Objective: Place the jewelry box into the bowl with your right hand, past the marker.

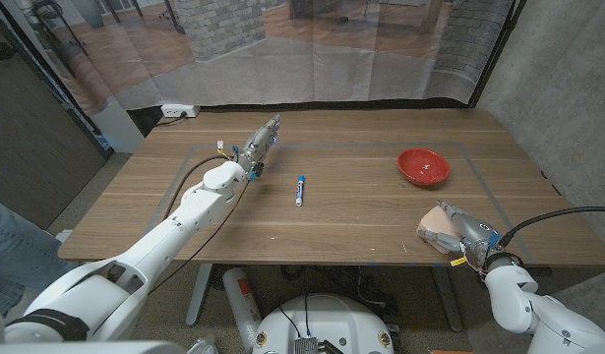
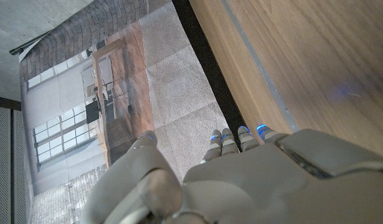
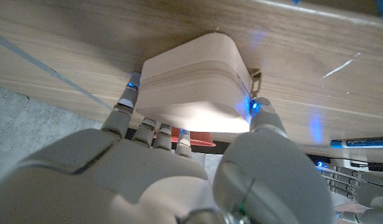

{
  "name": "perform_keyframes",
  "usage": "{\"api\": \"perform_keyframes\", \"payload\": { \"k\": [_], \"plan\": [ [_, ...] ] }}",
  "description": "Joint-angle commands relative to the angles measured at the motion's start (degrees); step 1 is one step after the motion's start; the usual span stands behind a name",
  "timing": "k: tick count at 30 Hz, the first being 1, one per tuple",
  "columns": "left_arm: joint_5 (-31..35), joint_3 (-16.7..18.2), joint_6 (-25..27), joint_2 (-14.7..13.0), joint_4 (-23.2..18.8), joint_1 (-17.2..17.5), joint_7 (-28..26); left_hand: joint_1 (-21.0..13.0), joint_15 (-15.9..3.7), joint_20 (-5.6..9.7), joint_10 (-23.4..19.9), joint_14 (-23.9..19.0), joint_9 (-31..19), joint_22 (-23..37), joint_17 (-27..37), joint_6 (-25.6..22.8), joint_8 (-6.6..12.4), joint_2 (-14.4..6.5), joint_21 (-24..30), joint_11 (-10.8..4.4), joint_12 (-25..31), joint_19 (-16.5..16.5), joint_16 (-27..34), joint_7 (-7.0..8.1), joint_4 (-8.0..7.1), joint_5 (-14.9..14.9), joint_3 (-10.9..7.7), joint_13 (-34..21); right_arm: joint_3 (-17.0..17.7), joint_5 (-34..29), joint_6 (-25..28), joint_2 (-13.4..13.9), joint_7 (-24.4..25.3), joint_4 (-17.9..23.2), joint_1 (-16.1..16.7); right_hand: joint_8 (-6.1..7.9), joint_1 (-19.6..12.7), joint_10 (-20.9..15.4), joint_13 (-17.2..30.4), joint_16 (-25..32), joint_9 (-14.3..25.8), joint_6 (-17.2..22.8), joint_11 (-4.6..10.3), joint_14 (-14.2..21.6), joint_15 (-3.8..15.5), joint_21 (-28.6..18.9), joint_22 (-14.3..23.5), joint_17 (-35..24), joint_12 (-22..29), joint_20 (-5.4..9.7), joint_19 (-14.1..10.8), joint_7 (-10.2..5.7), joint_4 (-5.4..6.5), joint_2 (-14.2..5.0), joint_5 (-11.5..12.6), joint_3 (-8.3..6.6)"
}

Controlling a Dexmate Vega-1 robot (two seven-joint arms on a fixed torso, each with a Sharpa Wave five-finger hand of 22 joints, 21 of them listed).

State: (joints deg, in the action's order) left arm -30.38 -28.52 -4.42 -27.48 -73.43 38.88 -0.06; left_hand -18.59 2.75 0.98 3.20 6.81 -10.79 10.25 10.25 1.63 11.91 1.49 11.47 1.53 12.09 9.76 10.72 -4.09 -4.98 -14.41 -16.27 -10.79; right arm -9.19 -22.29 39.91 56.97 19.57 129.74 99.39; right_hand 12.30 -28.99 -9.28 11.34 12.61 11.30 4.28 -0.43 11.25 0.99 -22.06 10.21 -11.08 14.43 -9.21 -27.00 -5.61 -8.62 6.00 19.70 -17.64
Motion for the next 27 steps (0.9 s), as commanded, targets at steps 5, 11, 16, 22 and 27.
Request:
{"api": "perform_keyframes", "payload": {
  "k": [5,11,16,22,27],
  "plan": [
    [-0.5,-0.1,-0.5,0.6,1.8,-0.3,0.6,0.0,-0.09,-0.52,-0.2,0.2,-0.1,0.3,0.3,-0.4,-0.13,-0.6,0.1,-0.03,-0.1,0.8,0.1,-0.25,0.02,0.2,0.23,-0.1,-2.1,2.5,0.1,2.1,4.7,-1.0,-1.4,1.17,-3.5,-4.3,0.3,1.2,0.2,3.9,1.26,5.0,2.21,-1.2,0.4,-0.4,1.6,5.35,-5.3,-0.92,-0.16,-1.29,0.4,-1.64],
    [-0.6,-0.2,-0.4,0.8,2.3,-0.4,0.9,0.0,-0.06,-0.60,-0.2,0.2,-0.1,0.3,0.3,-0.4,-0.15,-0.7,0.2,-0.22,-0.1,0.8,0.1,-0.27,0.02,0.2,0.28,-0.1,-2.4,3.1,-0.4,2.0,6.5,-1.4,-1.3,1.88,-5.8,-8.9,0.5,2.6,0.2,7.7,3.24,10.4,5.01,-2.2,0.8,-1.1,3.2,9.08,-9.3,-1.20,0.05,-2.72,0.0,-2.67],
    [-0.5,-0.2,-0.4,0.9,2.6,-0.7,1.0,0.0,-0.08,-0.66,-0.2,0.3,-0.1,0.3,0.3,-0.4,-0.16,-0.7,0.2,-0.19,-0.2,0.9,0.1,-0.20,0.02,0.2,0.32,-0.1,-3.0,4.0,0.0,2.2,6.5,-1.4,-1.9,1.83,-6.6,-12.6,1.0,4.9,0.1,9.0,4.13,15.5,6.99,-2.9,1.1,-2.7,4.8,10.35,-11.4,-1.37,0.49,-3.92,-0.8,-3.09],
    [-0.5,-0.3,-0.1,0.8,2.6,-0.8,1.0,0.0,-0.04,-0.69,-0.1,0.3,-0.1,0.3,0.3,-0.5,-0.17,-0.7,0.2,-0.27,-0.2,0.9,0.1,-0.10,0.02,0.3,0.35,-0.1,-4.1,4.9,0.0,2.4,6.8,-1.7,-3.0,1.77,-7.4,-13.7,1.4,5.9,0.1,9.5,4.01,18.0,7.58,-3.4,1.2,-3.4,5.4,11.04,-12.6,-1.34,0.41,-4.32,-1.2,-3.40],
    [-0.5,-0.3,0.0,0.9,2.8,-0.9,1.2,0.0,-0.07,-0.75,-0.1,0.3,-0.1,0.3,0.3,-0.5,-0.17,-0.7,0.1,-0.22,-0.2,0.9,0.1,-0.12,0.02,0.3,0.39,-0.1,-4.8,5.6,0.0,2.3,7.4,-2.0,-3.7,1.62,-8.2,-13.9,1.6,6.8,0.1,9.7,4.10,20.3,7.60,-3.9,1.3,-3.9,5.6,12.00,-14.0,-1.35,0.22,-4.66,-1.6,-3.74]
  ]
}}
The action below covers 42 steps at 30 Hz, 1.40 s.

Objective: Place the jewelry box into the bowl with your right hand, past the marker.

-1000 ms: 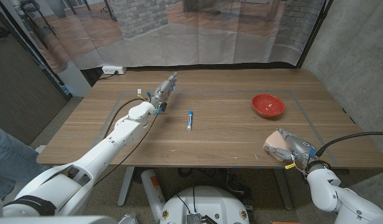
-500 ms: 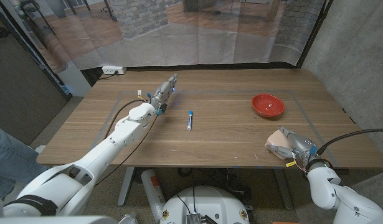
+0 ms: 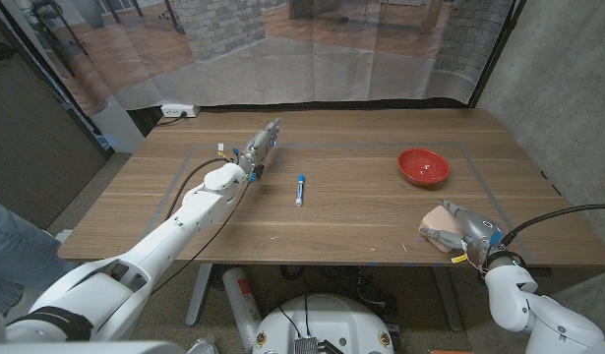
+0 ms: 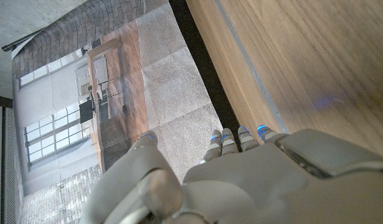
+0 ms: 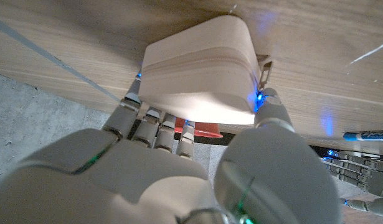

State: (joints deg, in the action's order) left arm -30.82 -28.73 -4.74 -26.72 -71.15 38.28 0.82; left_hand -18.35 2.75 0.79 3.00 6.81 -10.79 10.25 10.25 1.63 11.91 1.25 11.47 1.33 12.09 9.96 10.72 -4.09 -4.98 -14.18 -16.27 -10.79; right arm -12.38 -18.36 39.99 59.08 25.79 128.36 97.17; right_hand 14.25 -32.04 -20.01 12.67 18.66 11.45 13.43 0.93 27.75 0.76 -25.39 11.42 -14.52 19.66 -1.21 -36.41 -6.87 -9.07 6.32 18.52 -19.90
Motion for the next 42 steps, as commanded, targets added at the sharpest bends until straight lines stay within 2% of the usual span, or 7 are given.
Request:
{"api": "perform_keyframes", "payload": {
  "k": [1,6,14,26,42],
  "plan": [
    [-0.1,-0.2,0.3,0.1,0.6,-0.3,0.4,-0.3,-0.09,-0.56,0.0,0.3,-0.1,0.3,0.3,-0.5,-0.17,-0.5,0.1,-0.03,-0.2,0.7,0.1,-0.13,0.02,0.1,0.40,-0.2,-1.7,1.8,-0.1,0.2,1.4,-0.6,-1.6,-0.33,-5.3,-3.2,0.3,1.0,0.0,0.7,2.73,4.2,8.00,-0.7,0.2,-0.6,0.4,4.38,-4.8,-0.11,0.63,-5.08,-0.5,-1.56],
    [-0.1,-0.1,0.3,0.1,0.7,-0.4,0.4,-0.3,-0.10,-0.57,0.1,0.3,-0.1,0.3,0.3,-0.5,-0.20,-0.5,0.1,0.02,-0.2,0.8,0.1,-0.08,0.02,0.1,0.44,-0.2,-1.8,2.2,-0.3,0.5,2.3,-0.4,-1.7,-0.35,-6.1,-3.4,0.5,1.4,0.0,0.9,3.05,5.4,8.39,-0.9,0.2,-0.9,0.6,4.95,-5.1,-0.14,0.47,-5.58,-0.6,-1.96],
    [-0.3,0.1,0.4,0.0,0.7,-0.3,0.3,-0.3,-0.08,-0.60,0.1,0.3,-0.2,0.3,0.3,-0.5,-0.22,-0.6,0.1,-0.06,-0.2,0.8,0.1,-0.11,0.02,0.1,0.51,-0.2,-1.7,2.3,1.4,1.6,2.8,0.9,-1.7,-0.23,-6.8,-3.4,0.6,1.4,0.0,1.5,2.68,5.5,8.53,-1.0,0.3,-1.3,0.7,5.29,-5.2,0.09,0.37,-5.96,-1.0,-2.27],
    [-0.3,0.2,0.4,-0.2,0.6,-0.5,0.4,-0.3,-0.07,-0.66,0.0,0.3,-0.2,0.3,0.3,-0.5,-0.24,-0.6,0.1,0.06,-0.2,0.8,0.1,-0.16,0.03,0.2,0.60,-0.2,0.5,2.3,3.7,2.9,4.1,3.3,0.2,-0.36,-7.0,-2.8,0.8,1.0,0.0,1.7,2.75,4.7,8.09,-1.2,0.5,-1.6,0.6,5.81,-5.3,0.07,0.42,-5.83,-1.5,-2.27],
    [0.0,0.8,0.8,-1.8,-2.4,0.5,-0.5,-0.4,-0.03,-0.47,0.0,0.3,-0.2,0.3,0.3,-0.5,-0.27,-0.7,0.2,0.15,-0.2,0.8,0.1,-0.22,0.05,0.2,0.68,-0.2,4.1,0.7,4.9,4.1,4.4,5.4,2.1,-0.53,-7.1,-2.8,1.0,1.0,0.0,1.8,2.64,4.9,8.48,-1.5,0.6,-2.1,0.7,6.25,-5.8,0.05,0.61,-5.89,-2.0,-2.23]
  ]
}}
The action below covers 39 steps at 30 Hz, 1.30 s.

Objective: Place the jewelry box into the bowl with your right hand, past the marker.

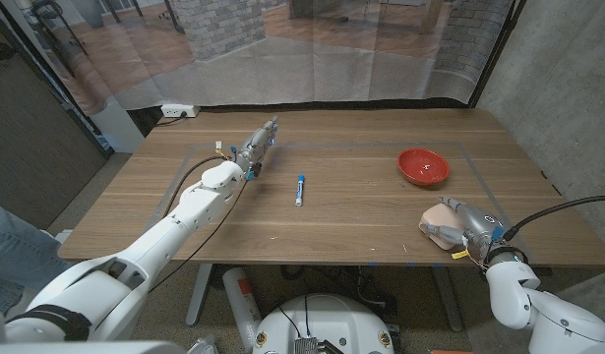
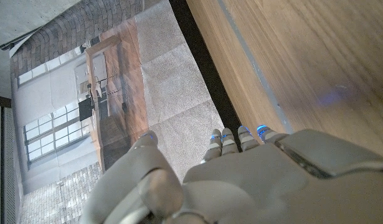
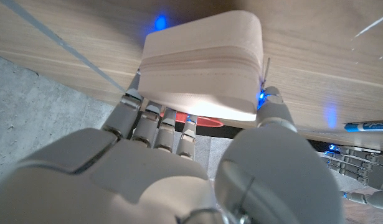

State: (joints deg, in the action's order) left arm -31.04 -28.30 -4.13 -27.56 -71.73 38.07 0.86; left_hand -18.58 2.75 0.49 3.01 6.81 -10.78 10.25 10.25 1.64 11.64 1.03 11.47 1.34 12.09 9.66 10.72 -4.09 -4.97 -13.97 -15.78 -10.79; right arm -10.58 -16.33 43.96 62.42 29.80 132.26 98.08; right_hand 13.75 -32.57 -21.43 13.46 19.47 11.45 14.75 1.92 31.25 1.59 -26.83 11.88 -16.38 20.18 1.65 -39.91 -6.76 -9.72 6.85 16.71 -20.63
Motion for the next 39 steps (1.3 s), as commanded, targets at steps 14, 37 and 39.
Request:
{"api": "perform_keyframes", "payload": {
  "k": [14,37,39],
  "plan": [
    [0.4,0.8,-1.5,-1.3,-2.7,1.6,-0.6,-0.2,0.04,0.12,0.0,0.2,-0.2,0.3,0.3,-0.5,-0.03,-0.6,0.2,0.20,-0.2,1.0,0.1,-0.20,0.08,0.1,0.28,-0.2,2.9,-3.3,-0.3,0.9,-1.5,1.6,-1.0,-0.19,-6.6,-1.7,0.3,0.2,0.0,0.5,1.57,1.6,7.59,-0.4,0.2,-0.7,0.4,3.74,-2.8,0.02,1.44,-6.56,-0.6,-1.47],
    [0.7,1.6,-4.1,-2.7,-4.5,3.1,0.2,-0.3,-0.05,0.07,-0.2,0.1,-0.2,0.3,0.3,-0.8,0.04,-0.6,0.2,0.19,-0.1,1.1,0.1,-0.12,0.12,0.1,0.43,-0.2,-2.1,-5.8,-1.5,2.0,-5.8,-0.2,-10.7,-0.35,-6.8,-1.8,0.5,0.1,0.0,0.6,1.84,1.7,7.64,-0.6,0.4,-1.2,0.5,3.75,-2.7,0.02,1.63,-6.77,-1.3,-1.46],
    [0.6,1.7,-4.5,-2.8,-4.6,3.4,0.2,-0.3,-0.06,0.06,-0.3,0.1,-0.2,0.3,0.3,-0.8,0.05,-0.6,0.2,0.22,-0.1,1.1,0.1,-0.18,0.13,0.1,0.45,-0.2,-2.3,-6.0,-1.1,2.2,-6.0,0.0,-11.1,-0.35,-6.8,-1.8,0.5,0.1,0.0,0.7,1.85,1.7,7.78,-0.6,0.4,-1.2,0.6,3.74,-2.7,0.03,1.64,-6.79,-1.3,-1.46]
  ]
}}
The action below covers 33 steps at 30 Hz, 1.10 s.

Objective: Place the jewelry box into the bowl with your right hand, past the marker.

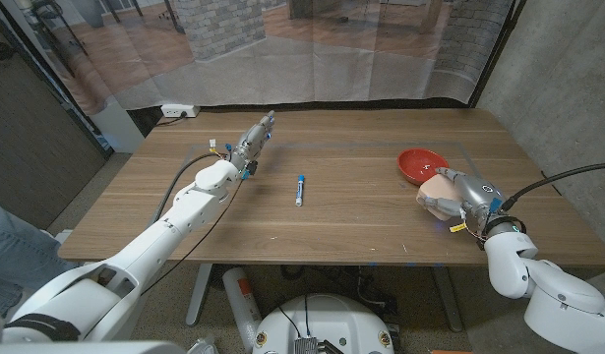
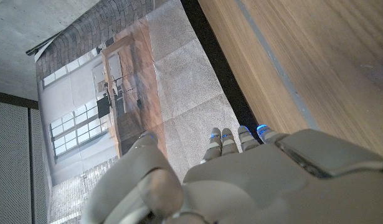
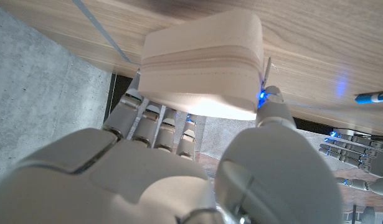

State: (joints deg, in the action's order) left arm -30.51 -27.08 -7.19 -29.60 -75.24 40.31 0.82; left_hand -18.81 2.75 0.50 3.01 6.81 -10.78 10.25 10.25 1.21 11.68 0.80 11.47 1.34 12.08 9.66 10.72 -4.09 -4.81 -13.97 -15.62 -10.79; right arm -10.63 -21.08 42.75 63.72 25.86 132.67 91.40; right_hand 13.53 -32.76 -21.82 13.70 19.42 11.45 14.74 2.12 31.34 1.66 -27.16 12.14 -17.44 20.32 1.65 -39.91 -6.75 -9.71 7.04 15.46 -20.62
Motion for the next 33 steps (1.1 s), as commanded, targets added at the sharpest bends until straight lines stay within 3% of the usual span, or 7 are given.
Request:
{"api": "perform_keyframes", "payload": {
  "k": [1,18,33],
  "plan": [
    [0.3,0.5,-1.6,-0.8,-1.3,1.3,0.1,-0.1,-0.03,0.07,-0.2,0.0,-0.2,0.3,0.3,-0.4,0.00,-0.4,0.2,0.24,-0.1,1.1,0.2,-0.15,-0.04,0.1,0.29,-0.2,-2.2,-1.2,0.3,0.9,-2.1,-0.3,-4.5,-0.16,-6.6,-1.4,0.2,0.1,0.0,0.6,1.62,1.6,7.71,-0.3,0.1,-0.2,0.4,3.75,-2.7,-0.01,1.64,-6.98,-0.1,-1.47],
    [-0.4,1.8,-3.5,-2.1,-2.5,3.3,0.4,-0.2,-0.13,0.01,-0.4,-0.2,-0.2,0.3,0.3,-0.5,0.00,-0.4,0.3,0.27,-0.1,0.9,0.2,-0.12,0.02,0.2,0.42,-0.2,-4.7,-1.4,-1.4,1.4,-4.6,-1.7,-10.8,-0.25,-6.6,-1.6,0.3,0.1,0.0,0.8,1.81,1.8,7.67,-0.5,0.2,-0.6,0.6,3.76,-2.7,0.00,1.74,-7.06,-0.5,-1.43],
    [-0.5,2.4,-4.6,-2.5,-2.4,3.7,0.6,-0.2,-0.27,0.01,-0.6,-0.3,-0.2,0.3,0.3,-0.7,0.05,-0.5,0.3,0.17,0.0,0.8,0.2,-0.14,0.07,0.2,0.51,-0.2,-9.5,-2.3,-2.5,0.2,-7.2,-5.0,-18.4,-0.41,-6.6,-1.8,0.4,0.1,0.0,0.7,1.75,2.0,7.66,-0.6,0.2,-0.9,0.8,3.80,-2.6,0.02,1.90,-7.21,-0.9,-1.39]
  ]
}}
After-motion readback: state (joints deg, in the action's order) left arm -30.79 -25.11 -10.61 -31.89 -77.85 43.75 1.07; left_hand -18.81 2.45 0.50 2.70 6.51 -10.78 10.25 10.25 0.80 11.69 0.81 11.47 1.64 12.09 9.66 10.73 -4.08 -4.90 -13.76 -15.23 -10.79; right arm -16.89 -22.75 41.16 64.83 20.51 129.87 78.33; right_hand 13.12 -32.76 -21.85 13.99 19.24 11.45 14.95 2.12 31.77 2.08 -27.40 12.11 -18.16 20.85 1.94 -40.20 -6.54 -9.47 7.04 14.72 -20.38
